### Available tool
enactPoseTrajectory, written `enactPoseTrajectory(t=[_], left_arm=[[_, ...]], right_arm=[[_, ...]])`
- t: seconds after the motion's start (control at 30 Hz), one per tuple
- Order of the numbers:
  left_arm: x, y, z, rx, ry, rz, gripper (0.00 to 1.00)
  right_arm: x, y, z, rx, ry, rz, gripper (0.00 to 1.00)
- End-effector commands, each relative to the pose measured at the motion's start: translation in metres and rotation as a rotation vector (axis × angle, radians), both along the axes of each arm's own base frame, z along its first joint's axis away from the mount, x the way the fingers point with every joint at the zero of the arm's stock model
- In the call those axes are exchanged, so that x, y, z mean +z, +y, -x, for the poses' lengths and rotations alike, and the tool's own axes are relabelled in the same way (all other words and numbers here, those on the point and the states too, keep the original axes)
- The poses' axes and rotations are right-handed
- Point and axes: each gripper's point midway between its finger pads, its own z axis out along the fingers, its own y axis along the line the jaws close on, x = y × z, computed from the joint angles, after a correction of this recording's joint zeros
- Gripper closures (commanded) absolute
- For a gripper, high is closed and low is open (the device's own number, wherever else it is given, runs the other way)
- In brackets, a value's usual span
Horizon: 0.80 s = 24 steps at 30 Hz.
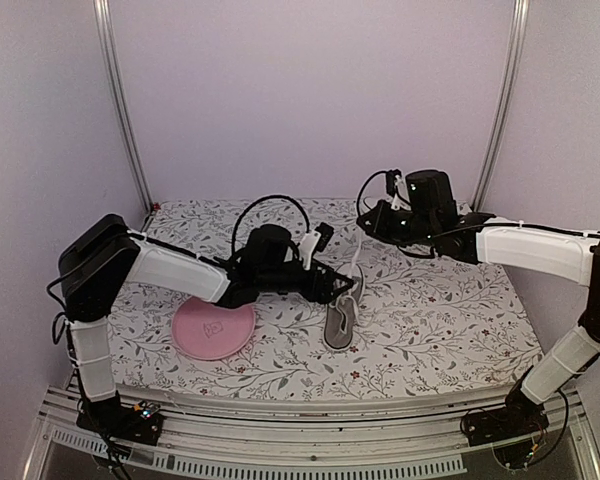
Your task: Tie the shoes
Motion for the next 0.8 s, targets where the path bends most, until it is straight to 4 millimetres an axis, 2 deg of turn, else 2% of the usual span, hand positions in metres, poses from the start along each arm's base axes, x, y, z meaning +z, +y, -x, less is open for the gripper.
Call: enactPoseTrajectory(t=[0.0, 0.2, 0.33, 0.57, 0.73, 0.77], left_arm=[[-0.008, -0.009, -0.005, -0.061, -0.013, 0.032, 0.24], [-0.024, -0.013, -0.009, -0.053, 0.020, 0.021, 0.29], [-0.027, -0.010, -0.014, -0.024, 0.023, 0.019, 0.49], [-0.023, -0.006, -0.012, -0.013, 0.018, 0.044, 0.73], [-0.019, -0.003, -0.014, 0.009, 0.007, 0.050, 1.00], [-0.019, -0.001, -0.014, 0.019, 0.005, 0.052, 1.00]], right_arm=[[0.024, 0.014, -0.001, 0.043, -0.049, -0.068, 0.98], [0.033, 0.018, -0.001, 0.061, -0.058, -0.092, 0.98], [0.034, 0.020, -0.001, 0.068, -0.056, -0.095, 0.98], [0.031, 0.020, -0.002, 0.063, -0.051, -0.086, 0.98], [0.023, 0.021, -0.006, 0.057, -0.042, -0.070, 0.98], [0.021, 0.022, -0.007, 0.056, -0.041, -0.065, 0.98]])
